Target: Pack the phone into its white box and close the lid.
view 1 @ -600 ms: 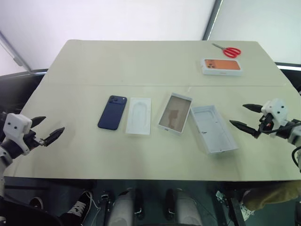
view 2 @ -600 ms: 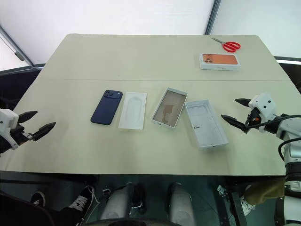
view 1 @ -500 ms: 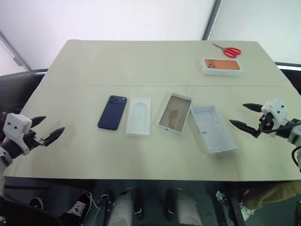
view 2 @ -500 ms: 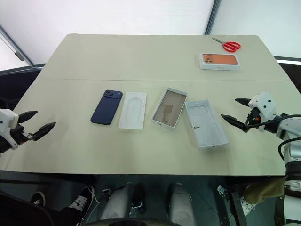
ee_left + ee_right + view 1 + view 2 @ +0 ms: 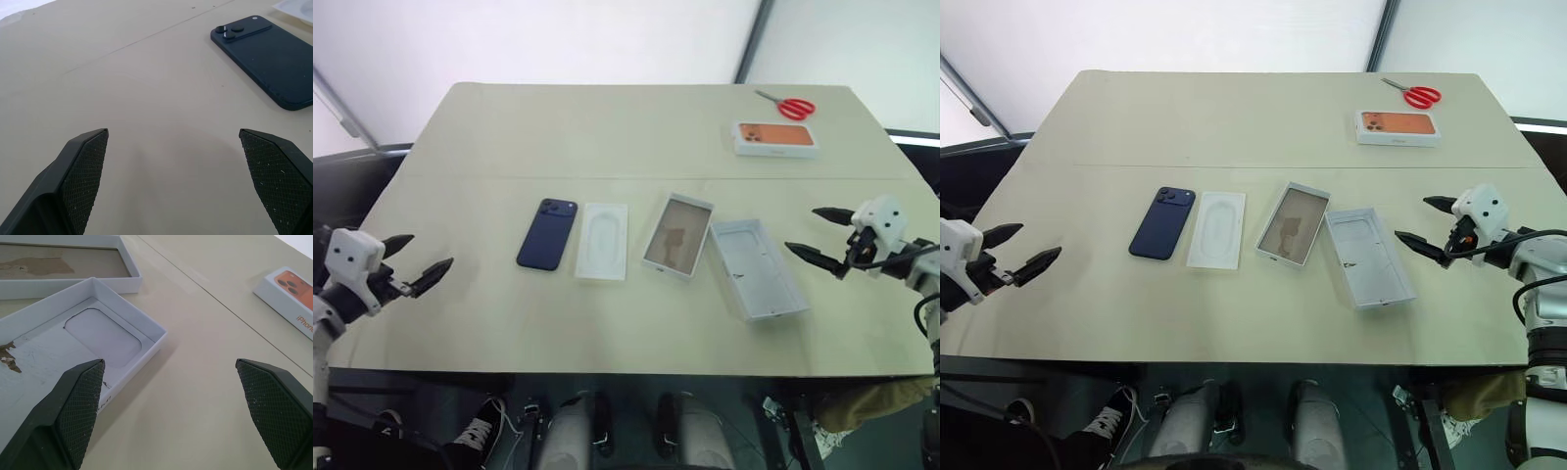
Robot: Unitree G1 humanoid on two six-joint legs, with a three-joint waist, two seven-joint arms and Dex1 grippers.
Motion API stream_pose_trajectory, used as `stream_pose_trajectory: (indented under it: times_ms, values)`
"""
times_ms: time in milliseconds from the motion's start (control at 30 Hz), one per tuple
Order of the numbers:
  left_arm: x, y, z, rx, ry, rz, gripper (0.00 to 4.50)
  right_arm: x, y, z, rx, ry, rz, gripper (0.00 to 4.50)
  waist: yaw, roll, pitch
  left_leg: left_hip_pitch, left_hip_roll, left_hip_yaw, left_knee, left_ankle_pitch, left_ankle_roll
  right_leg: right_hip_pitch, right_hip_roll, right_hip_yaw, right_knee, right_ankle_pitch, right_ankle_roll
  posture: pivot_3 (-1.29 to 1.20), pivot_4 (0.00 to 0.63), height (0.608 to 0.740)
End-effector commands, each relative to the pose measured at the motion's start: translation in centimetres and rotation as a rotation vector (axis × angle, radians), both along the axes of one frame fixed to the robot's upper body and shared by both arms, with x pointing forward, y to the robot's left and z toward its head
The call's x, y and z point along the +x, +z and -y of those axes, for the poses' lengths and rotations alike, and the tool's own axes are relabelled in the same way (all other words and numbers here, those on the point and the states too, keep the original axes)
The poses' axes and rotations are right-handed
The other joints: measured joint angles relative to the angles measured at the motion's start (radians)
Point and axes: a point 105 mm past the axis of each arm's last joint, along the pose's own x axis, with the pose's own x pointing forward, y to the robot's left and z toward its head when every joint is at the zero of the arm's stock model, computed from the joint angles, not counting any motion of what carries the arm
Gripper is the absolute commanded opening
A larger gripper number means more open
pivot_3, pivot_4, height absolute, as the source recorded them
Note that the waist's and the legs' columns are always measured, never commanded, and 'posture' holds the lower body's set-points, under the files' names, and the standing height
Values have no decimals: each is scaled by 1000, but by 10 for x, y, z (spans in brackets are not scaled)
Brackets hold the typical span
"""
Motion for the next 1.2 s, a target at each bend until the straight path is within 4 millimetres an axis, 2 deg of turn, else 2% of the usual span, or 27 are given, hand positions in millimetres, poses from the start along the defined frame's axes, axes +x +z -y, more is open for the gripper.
stream_pose_trajectory:
  times_ms: [33,367,467,633,800,867,933,1033,1200]
  values:
    - [7,14,8,1,-21,49,4500,1,12,-6,-6,17,52,4464,1,0,0,0,0,0,0,0,0,0,0,0,0,0,0,0,150,738]
    - [11,14,28,-58,-67,4,4500,0,14,-12,-7,24,54,4464,0,0,0,1,0,0,0,0,0,5,1,0,0,2,3,0,150,738]
    - [10,14,37,-107,-94,-32,4500,0,14,-21,1,50,51,4464,0,0,0,1,0,0,0,0,0,5,1,0,0,1,3,0,150,738]
    - [12,15,86,-239,-192,-141,4500,2,21,-56,-34,161,82,4464,2,0,0,1,0,0,0,1,0,7,1,0,0,2,3,0,150,738]
    - [14,22,122,-355,-245,-173,4500,-1,24,-87,-53,269,96,4464,2,0,0,2,0,0,1,2,2,8,3,0,1,2,3,0,150,738]
    - [13,18,133,-373,-262,-217,4500,-1,28,-99,-54,311,104,4464,2,-1,0,2,1,0,1,3,3,9,4,0,1,2,4,0,150,738]
    - [9,7,152,-444,-299,-327,4500,0,35,-113,-71,356,130,4464,2,-1,0,3,1,0,2,3,3,9,5,0,1,2,3,0,150,738]
    - [5,-3,164,-471,-322,-429,4500,2,38,-117,-55,360,135,4464,2,-1,0,4,1,0,2,3,3,10,8,0,1,2,4,0,150,738]
    - [13,0,183,-596,-362,-511,4500,1,28,-117,-60,362,116,4464,13,-2,0,3,2,-2,3,3,2,11,9,0,1,1,3,0,150,738]
